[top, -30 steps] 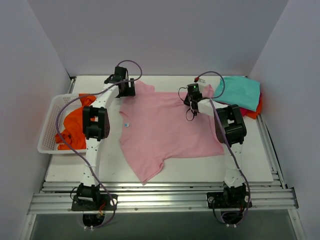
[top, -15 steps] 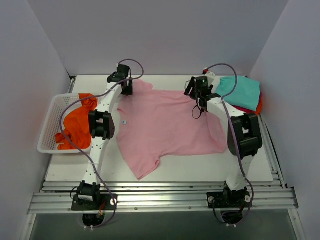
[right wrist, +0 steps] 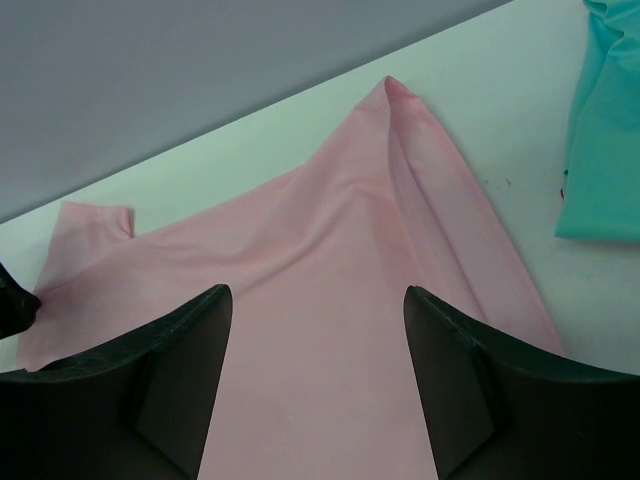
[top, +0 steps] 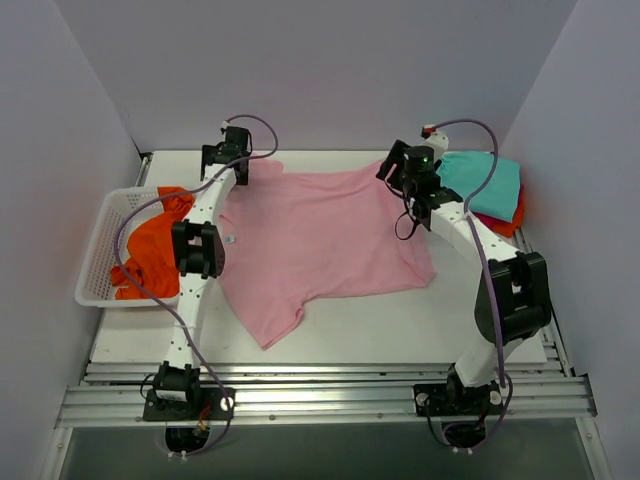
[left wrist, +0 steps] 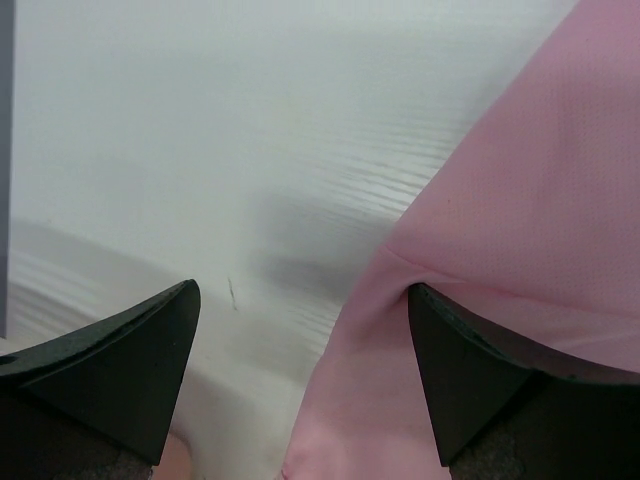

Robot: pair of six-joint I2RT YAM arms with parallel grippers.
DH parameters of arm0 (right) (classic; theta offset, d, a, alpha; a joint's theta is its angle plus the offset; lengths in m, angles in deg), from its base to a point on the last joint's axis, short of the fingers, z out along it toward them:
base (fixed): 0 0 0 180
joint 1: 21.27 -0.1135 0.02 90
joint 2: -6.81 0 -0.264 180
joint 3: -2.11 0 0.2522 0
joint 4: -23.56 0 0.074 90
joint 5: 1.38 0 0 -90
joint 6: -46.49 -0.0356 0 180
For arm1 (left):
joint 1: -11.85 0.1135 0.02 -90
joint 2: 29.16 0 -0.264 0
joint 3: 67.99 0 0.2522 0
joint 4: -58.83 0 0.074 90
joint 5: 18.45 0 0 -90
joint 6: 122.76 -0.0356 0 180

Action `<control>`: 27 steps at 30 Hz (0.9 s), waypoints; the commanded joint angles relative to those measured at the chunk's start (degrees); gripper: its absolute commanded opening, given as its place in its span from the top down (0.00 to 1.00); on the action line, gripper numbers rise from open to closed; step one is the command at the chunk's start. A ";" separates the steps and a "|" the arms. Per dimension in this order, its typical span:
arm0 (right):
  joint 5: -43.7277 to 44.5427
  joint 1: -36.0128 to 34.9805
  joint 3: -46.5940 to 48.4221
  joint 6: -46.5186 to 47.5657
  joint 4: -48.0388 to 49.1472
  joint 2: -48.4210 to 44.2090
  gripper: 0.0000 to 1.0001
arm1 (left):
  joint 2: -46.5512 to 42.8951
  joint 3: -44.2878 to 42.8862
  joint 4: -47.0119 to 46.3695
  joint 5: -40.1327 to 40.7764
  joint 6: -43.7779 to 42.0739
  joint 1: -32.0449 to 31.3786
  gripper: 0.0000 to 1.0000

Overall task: Fold and stack the t-shirts
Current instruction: Flatten out the tshirt

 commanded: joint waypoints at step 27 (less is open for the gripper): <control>-1.61 -5.74 -4.01 -1.07 3.55 4.68 0.38 | -52.59 86.13 -50.94 -36.97 26.35 -9.89 0.01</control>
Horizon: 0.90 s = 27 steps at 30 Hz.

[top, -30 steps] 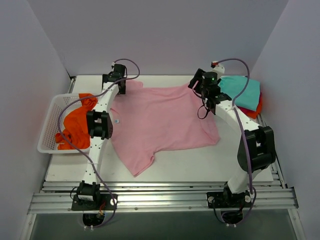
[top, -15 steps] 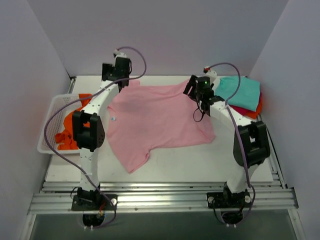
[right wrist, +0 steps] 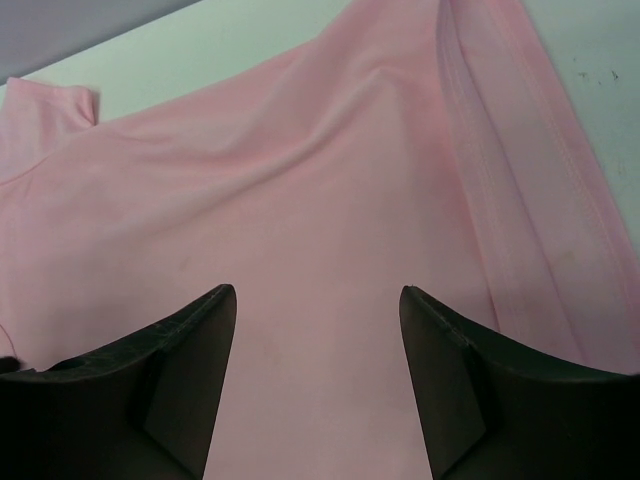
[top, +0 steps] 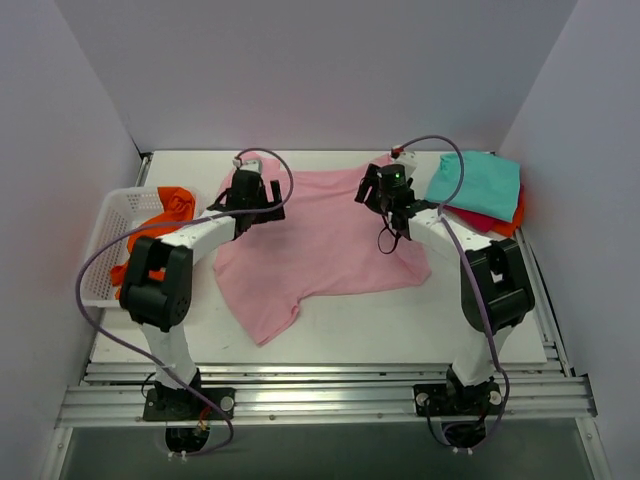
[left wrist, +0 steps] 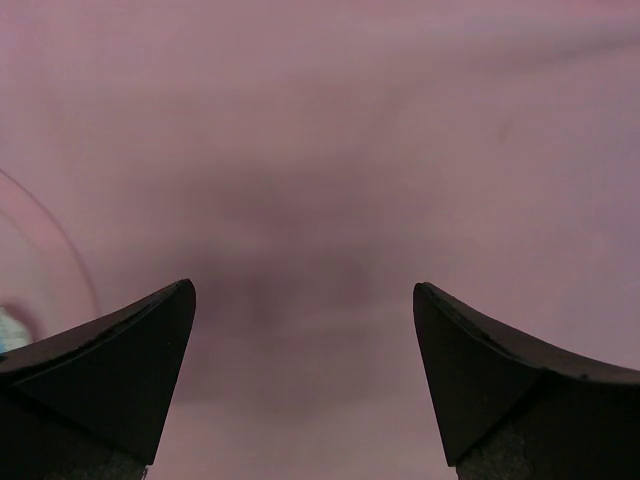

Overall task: Fold and stack the t-shirts
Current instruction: Flatten out the tshirt

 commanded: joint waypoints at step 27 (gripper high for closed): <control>1.59 1.94 -4.89 0.51 1.45 -2.70 0.39 | 6.83 7.15 3.57 -5.86 7.63 5.33 0.05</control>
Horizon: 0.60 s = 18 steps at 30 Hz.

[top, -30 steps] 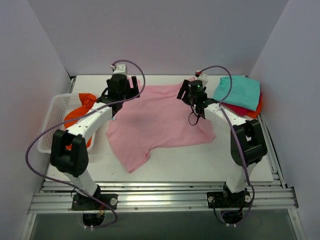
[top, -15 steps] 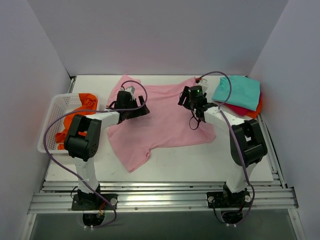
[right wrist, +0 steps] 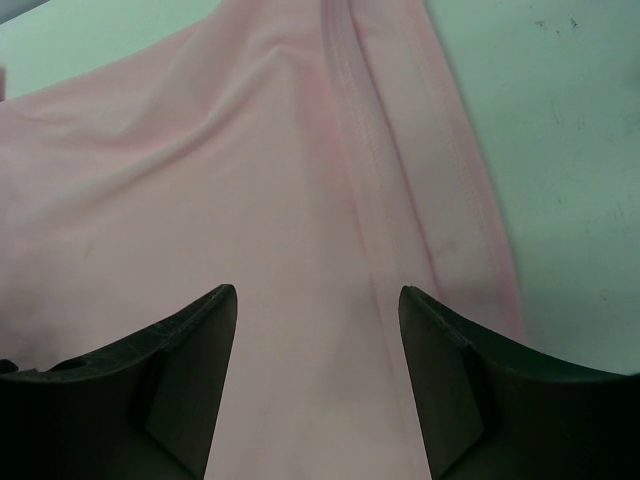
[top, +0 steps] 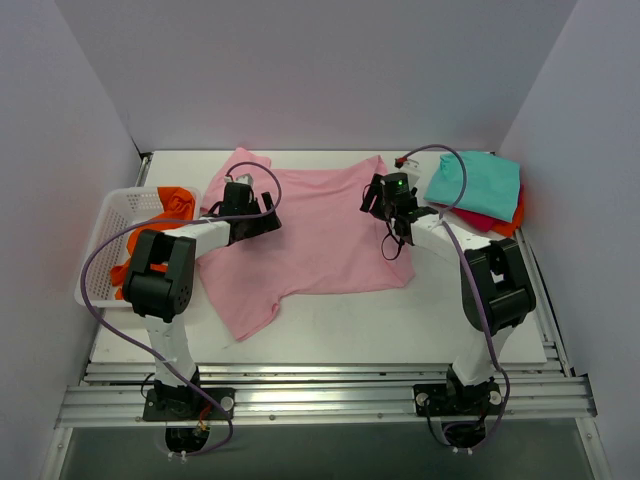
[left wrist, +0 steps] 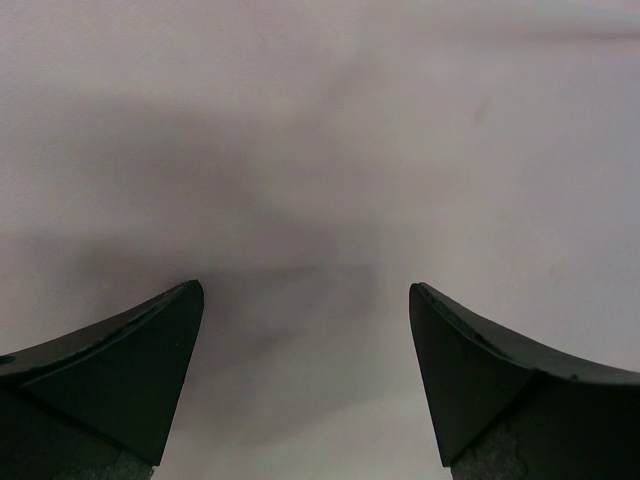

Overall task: Fold and stack the t-shirts
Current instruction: Flatten out the tshirt

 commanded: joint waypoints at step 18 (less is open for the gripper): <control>-6.33 -3.08 12.50 -2.83 4.97 15.15 0.86 | -1.24 2.17 7.28 5.77 -0.53 0.92 0.07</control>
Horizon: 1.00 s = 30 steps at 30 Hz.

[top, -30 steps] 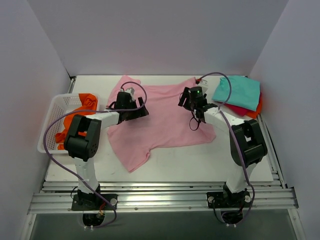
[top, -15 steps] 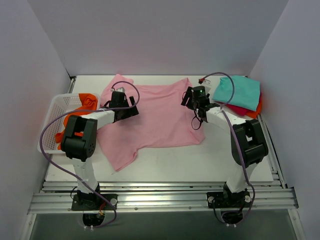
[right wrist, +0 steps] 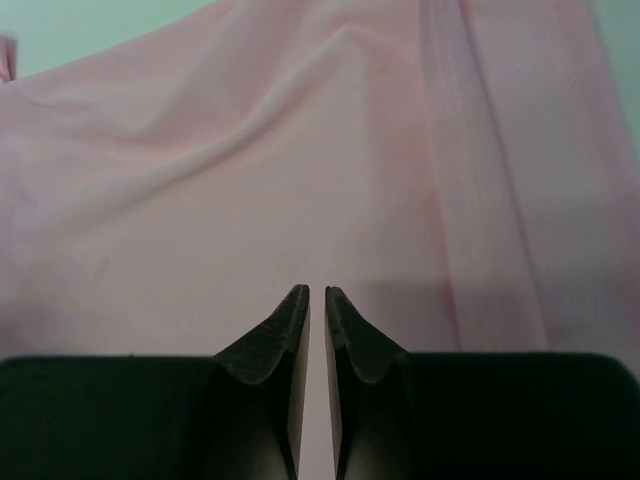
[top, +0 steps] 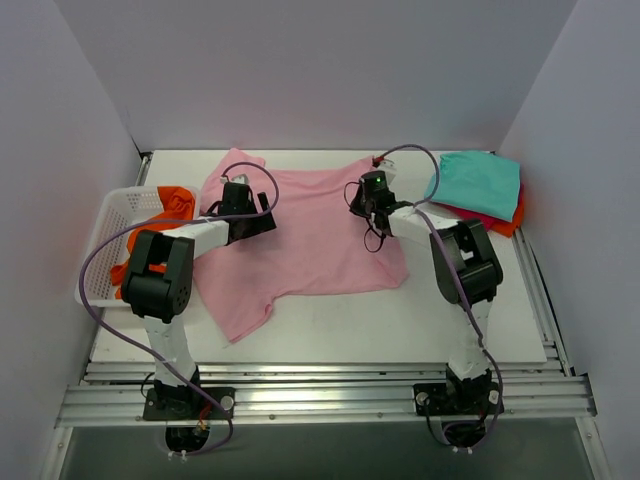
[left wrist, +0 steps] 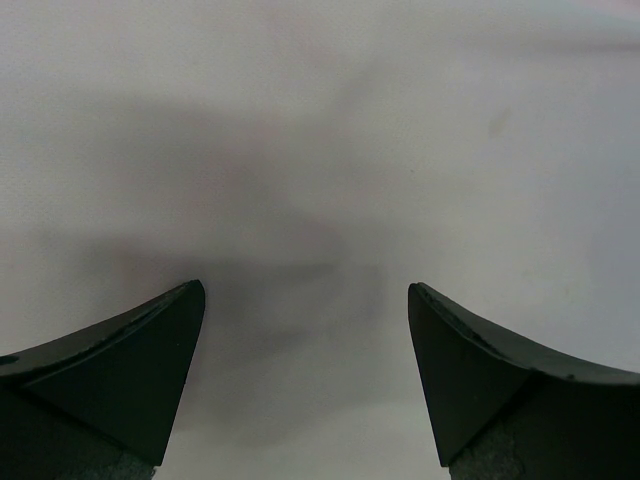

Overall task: Fold and stack the t-shirts
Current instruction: Flatten out the tshirt

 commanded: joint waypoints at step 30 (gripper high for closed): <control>0.31 13.14 -0.85 2.13 -2.82 4.71 0.98 | -0.30 1.89 4.70 1.08 -0.45 0.52 0.07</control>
